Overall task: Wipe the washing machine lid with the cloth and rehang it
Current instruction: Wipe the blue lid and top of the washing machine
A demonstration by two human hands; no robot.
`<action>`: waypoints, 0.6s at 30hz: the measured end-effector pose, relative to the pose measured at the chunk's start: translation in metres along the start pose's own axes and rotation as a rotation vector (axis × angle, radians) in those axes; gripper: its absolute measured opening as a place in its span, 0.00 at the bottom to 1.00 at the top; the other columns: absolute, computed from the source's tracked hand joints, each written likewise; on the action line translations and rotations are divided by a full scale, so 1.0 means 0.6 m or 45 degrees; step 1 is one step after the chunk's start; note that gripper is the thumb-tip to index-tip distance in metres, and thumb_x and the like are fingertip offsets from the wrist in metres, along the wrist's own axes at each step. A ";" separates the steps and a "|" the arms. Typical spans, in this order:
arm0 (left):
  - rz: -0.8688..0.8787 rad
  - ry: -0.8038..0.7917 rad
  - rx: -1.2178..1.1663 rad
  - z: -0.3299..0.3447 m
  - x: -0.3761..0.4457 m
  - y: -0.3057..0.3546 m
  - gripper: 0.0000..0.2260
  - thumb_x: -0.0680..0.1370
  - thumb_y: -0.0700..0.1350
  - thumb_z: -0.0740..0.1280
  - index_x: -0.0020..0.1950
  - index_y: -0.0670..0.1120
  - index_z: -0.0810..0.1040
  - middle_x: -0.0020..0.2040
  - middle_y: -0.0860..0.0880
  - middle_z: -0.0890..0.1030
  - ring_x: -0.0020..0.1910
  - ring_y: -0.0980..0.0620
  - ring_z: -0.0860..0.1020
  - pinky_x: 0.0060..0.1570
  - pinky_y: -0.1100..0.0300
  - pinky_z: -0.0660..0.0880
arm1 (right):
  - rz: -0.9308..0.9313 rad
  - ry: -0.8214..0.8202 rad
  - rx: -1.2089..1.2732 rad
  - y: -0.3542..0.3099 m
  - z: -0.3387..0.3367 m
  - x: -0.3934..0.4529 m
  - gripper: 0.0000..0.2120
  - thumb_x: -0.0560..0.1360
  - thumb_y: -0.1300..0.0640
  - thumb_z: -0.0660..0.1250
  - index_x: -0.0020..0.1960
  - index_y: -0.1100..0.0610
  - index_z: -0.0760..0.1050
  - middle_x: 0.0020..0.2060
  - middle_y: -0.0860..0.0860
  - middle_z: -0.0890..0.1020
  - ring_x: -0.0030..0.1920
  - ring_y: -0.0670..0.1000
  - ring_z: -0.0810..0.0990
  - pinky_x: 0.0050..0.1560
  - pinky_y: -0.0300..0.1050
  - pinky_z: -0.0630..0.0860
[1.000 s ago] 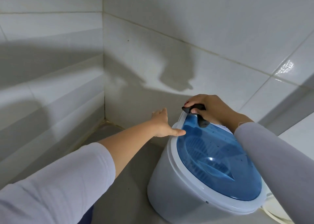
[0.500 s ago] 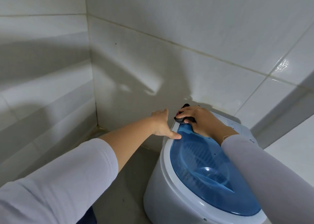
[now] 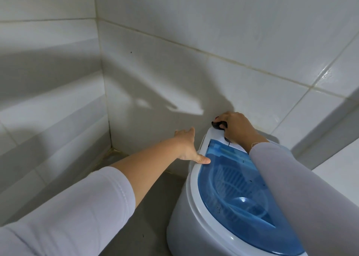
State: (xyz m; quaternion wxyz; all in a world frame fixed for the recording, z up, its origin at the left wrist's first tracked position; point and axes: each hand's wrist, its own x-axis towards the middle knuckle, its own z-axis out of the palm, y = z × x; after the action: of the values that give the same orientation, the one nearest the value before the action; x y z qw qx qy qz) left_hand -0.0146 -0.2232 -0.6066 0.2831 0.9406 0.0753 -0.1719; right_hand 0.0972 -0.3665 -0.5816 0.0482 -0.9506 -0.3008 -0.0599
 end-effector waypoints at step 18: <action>0.017 0.073 -0.011 0.022 0.030 -0.018 0.57 0.65 0.66 0.71 0.78 0.48 0.37 0.80 0.45 0.45 0.78 0.43 0.41 0.73 0.37 0.53 | 0.471 -0.095 0.113 0.053 -0.067 -0.043 0.16 0.77 0.54 0.63 0.64 0.54 0.73 0.61 0.59 0.77 0.61 0.60 0.74 0.60 0.46 0.69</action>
State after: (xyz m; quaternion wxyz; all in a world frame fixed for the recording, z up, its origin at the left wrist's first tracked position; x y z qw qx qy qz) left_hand -0.0042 -0.2208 -0.6289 0.2860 0.9444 0.0778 -0.1427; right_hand 0.0912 -0.4121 -0.5474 0.0893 -0.9881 -0.1250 -0.0015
